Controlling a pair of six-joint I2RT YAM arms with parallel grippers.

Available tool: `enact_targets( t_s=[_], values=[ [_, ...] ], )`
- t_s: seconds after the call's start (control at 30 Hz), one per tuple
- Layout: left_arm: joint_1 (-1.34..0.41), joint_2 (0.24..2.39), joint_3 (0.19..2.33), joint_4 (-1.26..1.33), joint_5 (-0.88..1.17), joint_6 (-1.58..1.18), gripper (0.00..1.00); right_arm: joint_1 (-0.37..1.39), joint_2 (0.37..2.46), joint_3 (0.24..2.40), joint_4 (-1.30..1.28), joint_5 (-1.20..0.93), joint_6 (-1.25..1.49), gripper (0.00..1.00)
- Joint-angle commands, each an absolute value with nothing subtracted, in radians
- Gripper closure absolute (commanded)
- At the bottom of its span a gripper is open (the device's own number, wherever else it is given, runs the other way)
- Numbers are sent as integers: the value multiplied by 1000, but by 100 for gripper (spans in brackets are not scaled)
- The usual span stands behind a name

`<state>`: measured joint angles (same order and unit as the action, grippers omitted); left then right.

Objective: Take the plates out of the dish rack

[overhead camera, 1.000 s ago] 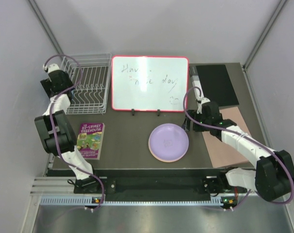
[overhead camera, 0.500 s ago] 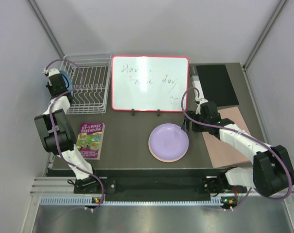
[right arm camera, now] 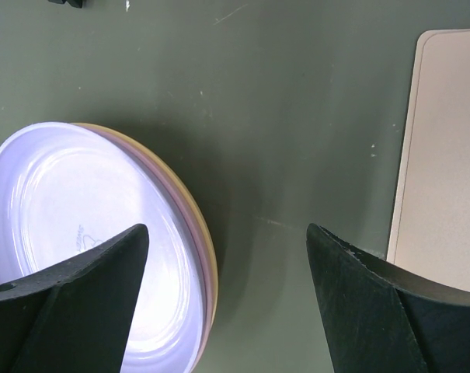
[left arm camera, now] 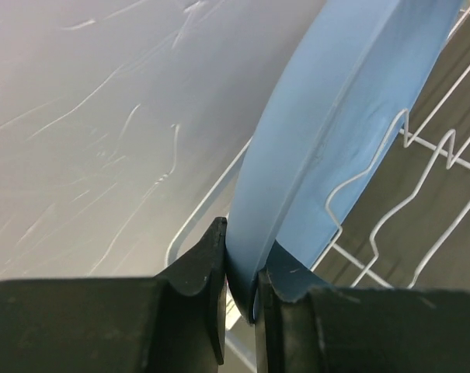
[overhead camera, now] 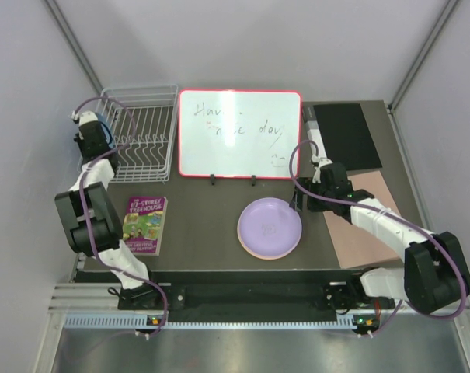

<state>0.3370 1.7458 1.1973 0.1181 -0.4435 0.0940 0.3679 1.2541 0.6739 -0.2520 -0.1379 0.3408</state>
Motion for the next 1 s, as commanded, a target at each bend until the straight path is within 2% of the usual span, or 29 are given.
enact_targets(
  t_s=[0.0,0.13,0.43,0.47,0.5,0.6,0.73,0.97],
  values=[
    [281,1602,1096,360,-550,133,100,359,1239,669,-221,-150,325,18],
    [213,1531,1023,486,-679,234,100,359,1213,667,-238,-144,319,17],
    [152,1358,1009,378,-729,151,100,359,1105,655,-296,-121,311,15],
    [149,1338,1000,362,-724,121,100,359,1092,655,-301,-121,311,13],
    [150,1310,988,351,-703,91,100,360,1080,658,-304,-120,311,9],
    [147,1180,951,289,-549,-32,100,360,1028,669,-330,-114,311,8],
    [141,1108,963,74,-325,-240,100,359,931,689,-348,-129,317,7],
    [51,1042,885,-9,64,-420,100,359,845,681,-336,-192,374,5]
  ],
)
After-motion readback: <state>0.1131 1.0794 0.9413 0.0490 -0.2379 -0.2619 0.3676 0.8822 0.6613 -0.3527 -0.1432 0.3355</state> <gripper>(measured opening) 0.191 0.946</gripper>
